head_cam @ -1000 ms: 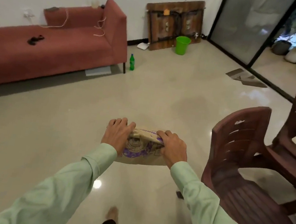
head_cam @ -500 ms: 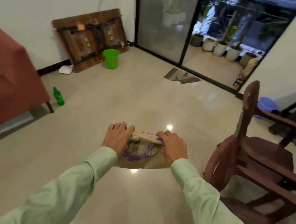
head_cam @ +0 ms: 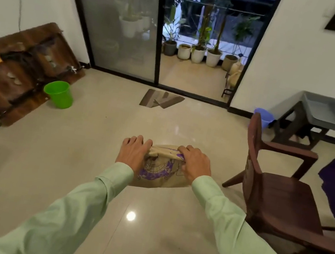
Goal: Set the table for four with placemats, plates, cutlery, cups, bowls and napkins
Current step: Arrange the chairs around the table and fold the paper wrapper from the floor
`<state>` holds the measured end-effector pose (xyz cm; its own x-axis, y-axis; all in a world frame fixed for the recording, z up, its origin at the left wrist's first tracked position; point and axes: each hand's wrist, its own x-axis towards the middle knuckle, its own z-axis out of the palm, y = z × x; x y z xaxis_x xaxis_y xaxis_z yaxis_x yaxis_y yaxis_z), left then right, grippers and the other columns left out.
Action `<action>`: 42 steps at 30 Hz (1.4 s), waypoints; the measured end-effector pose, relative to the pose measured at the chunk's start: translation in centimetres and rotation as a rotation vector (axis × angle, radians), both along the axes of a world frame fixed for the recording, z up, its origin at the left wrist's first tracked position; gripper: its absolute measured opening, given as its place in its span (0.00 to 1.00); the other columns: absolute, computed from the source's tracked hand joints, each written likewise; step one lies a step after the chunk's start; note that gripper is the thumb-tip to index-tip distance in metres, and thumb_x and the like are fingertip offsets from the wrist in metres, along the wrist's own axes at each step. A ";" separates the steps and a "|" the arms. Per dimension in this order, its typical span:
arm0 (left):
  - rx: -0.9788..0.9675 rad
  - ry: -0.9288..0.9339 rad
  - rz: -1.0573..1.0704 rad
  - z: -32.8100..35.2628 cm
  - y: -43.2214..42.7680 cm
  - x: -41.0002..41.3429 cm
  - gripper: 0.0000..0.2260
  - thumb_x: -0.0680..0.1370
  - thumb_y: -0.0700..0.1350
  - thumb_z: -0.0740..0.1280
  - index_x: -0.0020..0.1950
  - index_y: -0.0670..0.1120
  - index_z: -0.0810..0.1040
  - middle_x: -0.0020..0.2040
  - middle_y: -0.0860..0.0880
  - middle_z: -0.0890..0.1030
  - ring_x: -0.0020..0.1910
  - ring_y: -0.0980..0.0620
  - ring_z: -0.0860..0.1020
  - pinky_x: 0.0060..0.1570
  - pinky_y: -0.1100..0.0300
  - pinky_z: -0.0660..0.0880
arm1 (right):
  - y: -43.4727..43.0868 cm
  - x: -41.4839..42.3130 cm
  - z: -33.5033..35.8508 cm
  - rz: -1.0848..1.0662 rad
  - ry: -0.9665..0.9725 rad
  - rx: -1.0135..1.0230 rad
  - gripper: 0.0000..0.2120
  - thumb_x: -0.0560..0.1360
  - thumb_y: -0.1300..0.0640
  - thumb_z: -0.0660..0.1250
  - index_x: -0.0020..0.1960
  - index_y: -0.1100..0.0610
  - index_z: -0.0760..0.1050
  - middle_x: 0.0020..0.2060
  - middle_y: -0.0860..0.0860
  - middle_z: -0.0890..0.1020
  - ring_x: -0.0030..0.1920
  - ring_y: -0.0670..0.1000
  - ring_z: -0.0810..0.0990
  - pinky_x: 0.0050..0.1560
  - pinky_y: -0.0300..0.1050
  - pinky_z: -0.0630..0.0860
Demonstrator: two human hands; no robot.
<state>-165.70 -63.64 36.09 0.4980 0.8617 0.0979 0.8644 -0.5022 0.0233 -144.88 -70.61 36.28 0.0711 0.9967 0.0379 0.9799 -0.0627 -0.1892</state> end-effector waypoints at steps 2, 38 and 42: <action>0.004 -0.022 -0.044 0.4 5.2 3.5 0.12 0.77 0.44 0.63 0.60 0.50 0.71 0.51 0.47 0.73 0.51 0.44 0.72 0.56 0.52 0.68 | 4.3 3.2 0.5 -0.048 -0.008 0.006 0.21 0.73 0.57 0.68 0.65 0.48 0.70 0.57 0.50 0.76 0.54 0.55 0.75 0.49 0.49 0.72; -0.099 0.073 -0.808 -3.8 69.9 86.8 0.25 0.69 0.43 0.68 0.66 0.47 0.71 0.56 0.44 0.72 0.56 0.41 0.71 0.59 0.49 0.66 | 57.5 75.1 -4.1 -0.855 0.081 -0.032 0.26 0.73 0.59 0.67 0.70 0.53 0.67 0.66 0.53 0.71 0.63 0.56 0.70 0.61 0.52 0.70; -0.129 0.091 -0.820 -5.8 73.4 96.0 0.26 0.69 0.43 0.67 0.68 0.47 0.70 0.57 0.44 0.72 0.58 0.41 0.71 0.61 0.49 0.65 | 60.6 83.7 -5.8 -0.866 0.087 -0.080 0.26 0.74 0.56 0.68 0.70 0.52 0.65 0.67 0.53 0.69 0.64 0.56 0.69 0.64 0.52 0.68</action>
